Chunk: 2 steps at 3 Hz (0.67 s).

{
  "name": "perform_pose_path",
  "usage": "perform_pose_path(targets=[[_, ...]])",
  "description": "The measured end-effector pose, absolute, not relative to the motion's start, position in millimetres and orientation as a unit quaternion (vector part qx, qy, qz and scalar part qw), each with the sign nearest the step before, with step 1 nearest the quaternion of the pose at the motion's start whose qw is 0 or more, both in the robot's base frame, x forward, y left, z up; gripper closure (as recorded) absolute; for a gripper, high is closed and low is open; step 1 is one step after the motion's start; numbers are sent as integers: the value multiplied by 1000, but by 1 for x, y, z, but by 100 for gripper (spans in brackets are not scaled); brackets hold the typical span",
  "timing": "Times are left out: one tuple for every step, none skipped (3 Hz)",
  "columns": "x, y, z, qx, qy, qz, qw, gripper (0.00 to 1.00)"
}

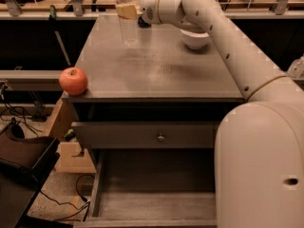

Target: Place water bottle into middle drawer

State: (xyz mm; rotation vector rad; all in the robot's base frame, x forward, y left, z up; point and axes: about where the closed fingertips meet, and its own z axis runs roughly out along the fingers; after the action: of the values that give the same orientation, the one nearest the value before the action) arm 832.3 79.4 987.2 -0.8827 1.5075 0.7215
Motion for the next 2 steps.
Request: perform_pose_path(targets=[[784,67,1033,-402,635,288,593,100],[720,58,1068,-420,629,268,597,100]])
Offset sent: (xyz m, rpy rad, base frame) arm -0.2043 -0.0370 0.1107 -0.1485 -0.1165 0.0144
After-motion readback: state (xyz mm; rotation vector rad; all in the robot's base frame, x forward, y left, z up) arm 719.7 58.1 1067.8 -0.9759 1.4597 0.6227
